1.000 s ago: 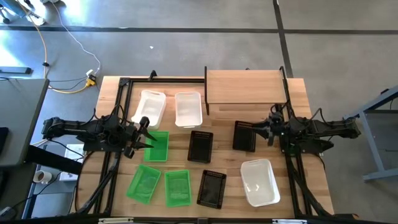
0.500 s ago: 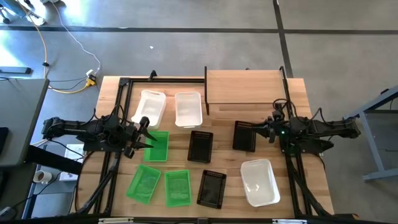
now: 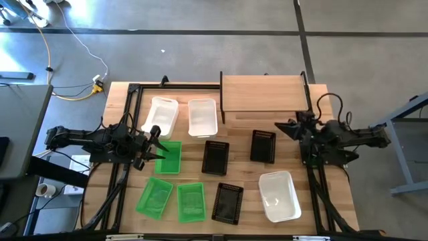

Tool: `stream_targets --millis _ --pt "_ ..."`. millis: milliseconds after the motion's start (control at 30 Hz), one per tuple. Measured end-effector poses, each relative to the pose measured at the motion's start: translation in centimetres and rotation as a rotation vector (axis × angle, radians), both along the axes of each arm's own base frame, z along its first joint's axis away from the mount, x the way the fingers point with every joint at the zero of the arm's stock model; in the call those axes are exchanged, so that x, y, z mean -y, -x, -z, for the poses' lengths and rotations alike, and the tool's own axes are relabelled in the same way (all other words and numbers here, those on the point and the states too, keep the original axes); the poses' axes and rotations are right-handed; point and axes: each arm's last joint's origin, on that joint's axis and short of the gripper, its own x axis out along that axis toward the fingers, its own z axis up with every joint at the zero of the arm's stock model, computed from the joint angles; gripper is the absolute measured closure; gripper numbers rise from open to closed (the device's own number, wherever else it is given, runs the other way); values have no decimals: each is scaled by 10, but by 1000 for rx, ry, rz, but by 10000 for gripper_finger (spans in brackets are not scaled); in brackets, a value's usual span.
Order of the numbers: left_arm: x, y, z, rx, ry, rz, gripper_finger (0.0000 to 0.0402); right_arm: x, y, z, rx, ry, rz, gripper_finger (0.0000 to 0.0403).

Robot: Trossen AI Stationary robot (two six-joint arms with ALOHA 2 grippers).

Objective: Stack baskets on shelf by color
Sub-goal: Put the bottom black bin on the shelf

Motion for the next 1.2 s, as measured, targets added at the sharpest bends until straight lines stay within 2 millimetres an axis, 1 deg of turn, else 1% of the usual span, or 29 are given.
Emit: stream_targets --millis 100,200,400,533,667,767,867,1033,1200 --pt "0 0 0 1 -4 0 268 -1 -7 -20 -31 26 3 270" --pt "0 0 0 2 -7 0 268 -4 -20 -43 -97 46 -35 270" --pt "0 0 0 2 -8 0 268 -13 -59 -75 -374 36 -155 270" --pt "0 0 0 2 -8 0 268 -28 -88 -93 -534 30 -224 270" --pt "0 0 0 2 -8 0 268 -52 -114 -108 -645 69 -297 270" --pt "0 0 0 2 -8 0 268 -72 -131 -114 -719 114 -329 270" --pt "0 0 0 2 -8 0 268 -90 -146 -115 -785 141 -343 270" --pt "0 0 0 1 0 0 268 -118 -168 -113 -815 167 -389 270" --pt "0 0 -1 3 21 -1 268 -144 -184 -106 -851 200 -435 270"
